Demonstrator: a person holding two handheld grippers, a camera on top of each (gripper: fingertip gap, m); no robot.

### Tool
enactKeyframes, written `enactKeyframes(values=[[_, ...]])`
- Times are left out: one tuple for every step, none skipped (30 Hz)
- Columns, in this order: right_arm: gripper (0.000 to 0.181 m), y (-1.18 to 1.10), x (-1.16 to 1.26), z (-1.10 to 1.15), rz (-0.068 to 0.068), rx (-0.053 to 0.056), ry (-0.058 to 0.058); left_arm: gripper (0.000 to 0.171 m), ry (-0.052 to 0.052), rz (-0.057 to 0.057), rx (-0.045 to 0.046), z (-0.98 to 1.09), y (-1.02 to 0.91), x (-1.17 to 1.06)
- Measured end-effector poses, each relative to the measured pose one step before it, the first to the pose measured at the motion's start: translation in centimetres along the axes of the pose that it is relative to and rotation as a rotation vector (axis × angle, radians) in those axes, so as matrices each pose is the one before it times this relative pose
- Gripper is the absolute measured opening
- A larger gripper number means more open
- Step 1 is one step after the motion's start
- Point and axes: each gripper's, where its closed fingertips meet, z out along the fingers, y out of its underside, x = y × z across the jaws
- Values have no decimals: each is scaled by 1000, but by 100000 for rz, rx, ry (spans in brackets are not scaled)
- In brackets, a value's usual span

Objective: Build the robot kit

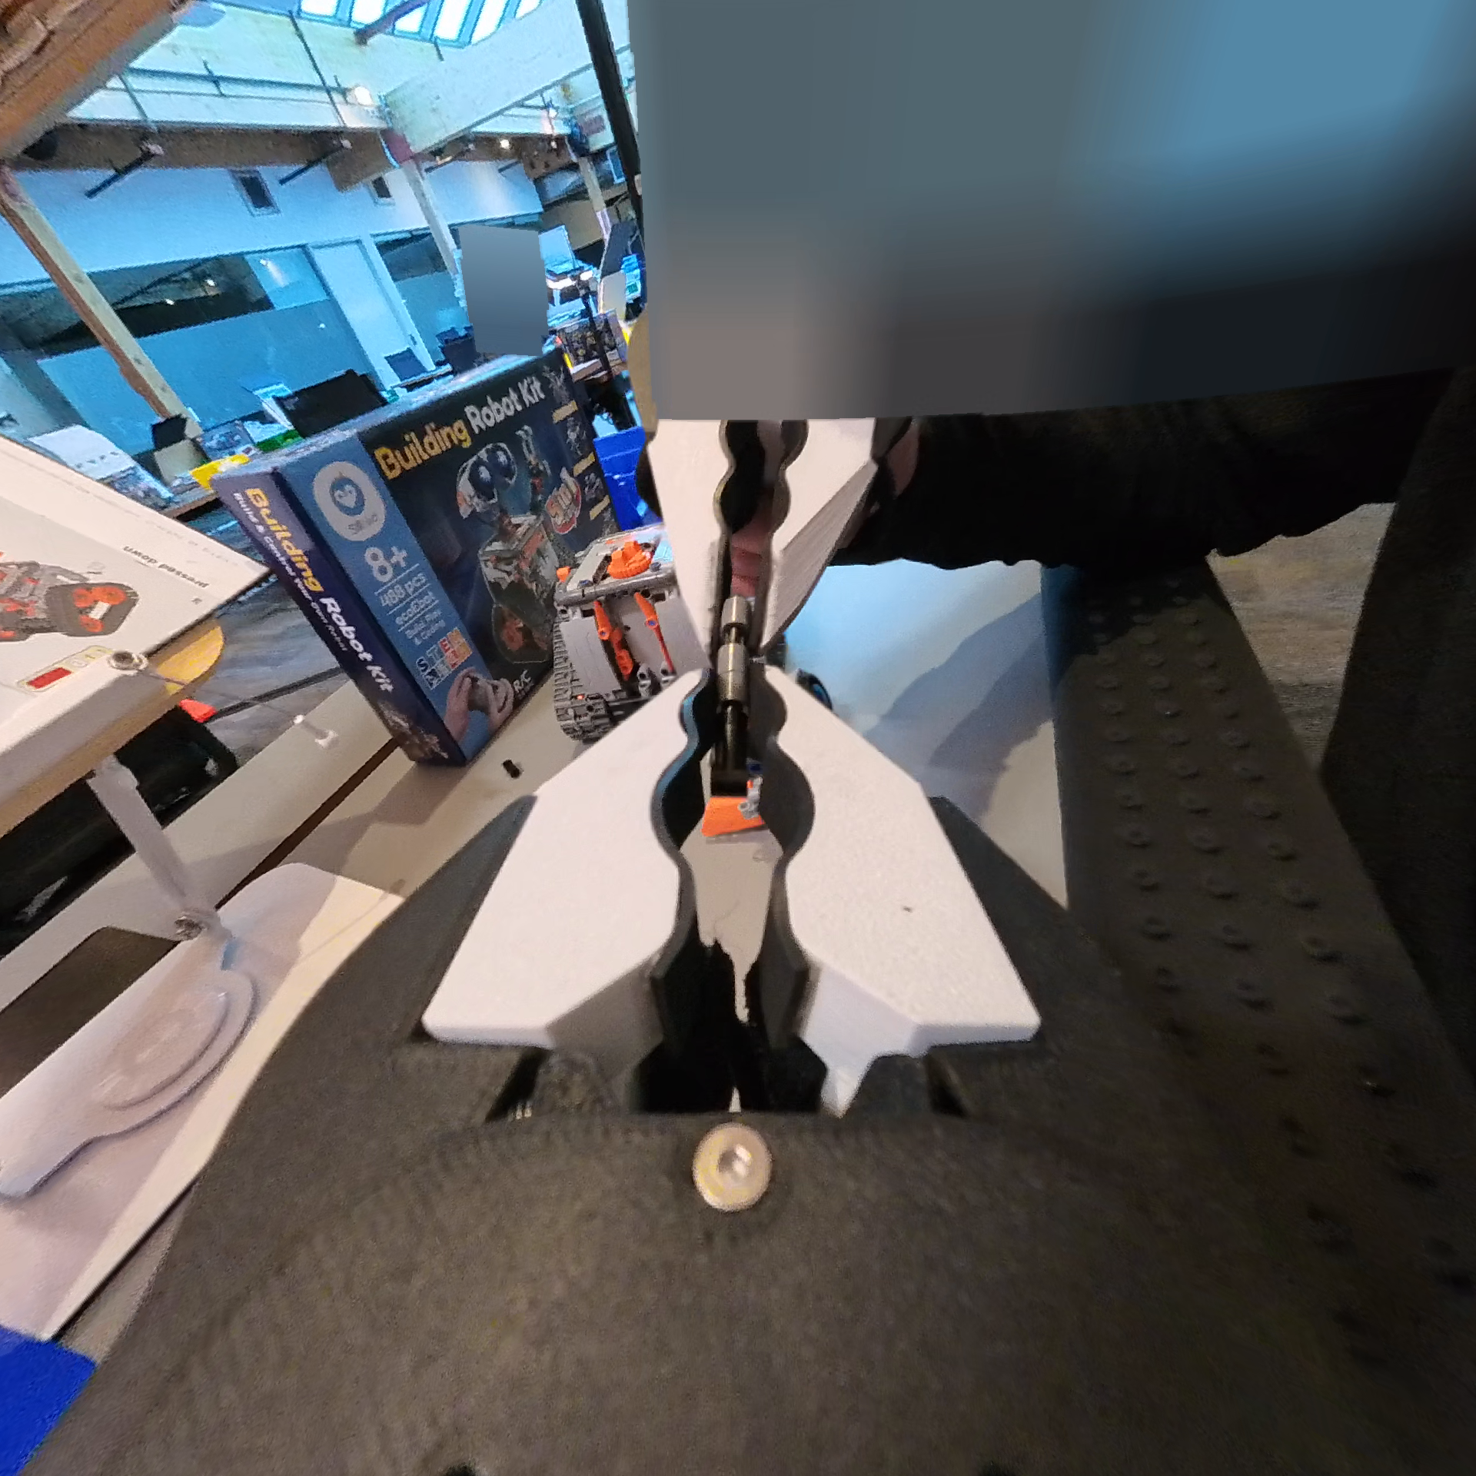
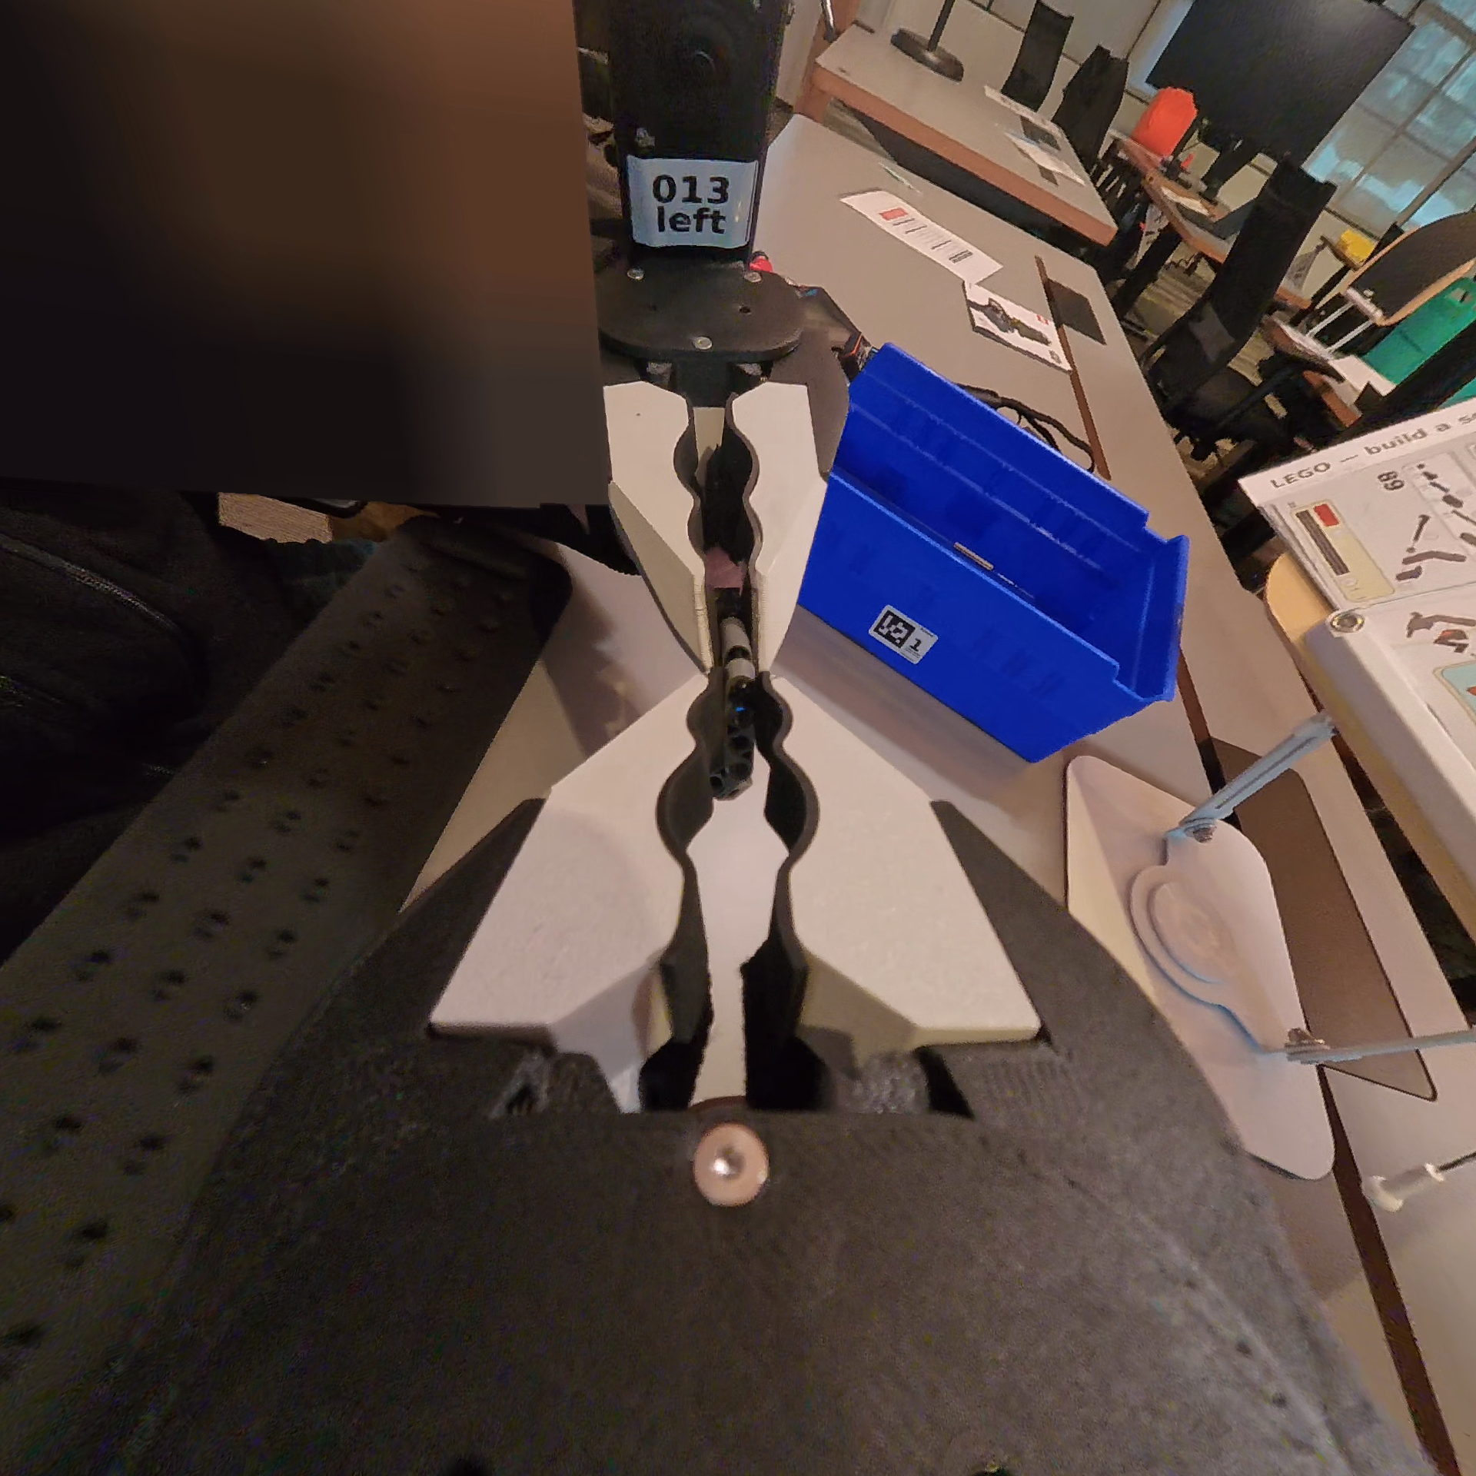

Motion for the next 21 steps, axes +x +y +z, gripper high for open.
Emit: enactKeyframes(values=[[5,-63,-100,-90,594,601,-663,6,-189,431,335,9,-147,87],[5,24,-41,-44,863,628,-717,6,536,-419,273,43,-57,126],[5,47,29,1,222,263,127,6,-181,-276,147,29,45,-23],[5,-58,-75,2,327,445,-460,6,381,-507,172,-32,7,22],[5,-110,-17,-44,-189,425,48,6,763,-833,758,-68,-107,84],[5,-68,6,-54,-475,-30,347,6,-162,-436,489,-16,-96,-31],[5,-92,-46,-59,344,421,-390,6,345,-308,274,5,-65,55],[5,-72,48,-4,664,827,-11,6,411,-451,779,-31,-120,31],[5,64,130,43,755,574,302,5,-234,-318,45,-46,-26,-89],[5,128,186,90,1910,819,-251,5,165,-1365,-340,-4,68,-154],[5,219,231,131,2707,798,-738,6,848,-2448,-747,36,216,-217],[6,138,244,41,4394,1014,-1429,6,-51,-1018,-427,-14,184,-269],[7,159,275,-200,3625,63,-1387,6,-947,-382,-232,34,89,-158],[8,202,473,-347,1466,-912,866,6,-286,-2133,-269,15,26,-191],[12,266,509,-275,969,-1452,1995,5,-1137,-1896,358,-156,-57,-466],[13,233,199,-116,1310,-798,373,5,-1542,-1058,1609,-260,-289,-429],[12,-55,49,56,1947,1222,-327,5,331,-357,-419,-38,-53,-4],[12,49,-94,283,2176,120,-1256,6,-596,503,-1521,182,204,-42],[11,312,-24,349,1155,-2031,-570,6,-280,191,12,248,68,46],[7,92,-115,182,302,-645,-804,5,253,-654,-285,195,53,85],[6,-206,35,-19,799,1432,252,6,-630,310,68,-1,-37,-133]])
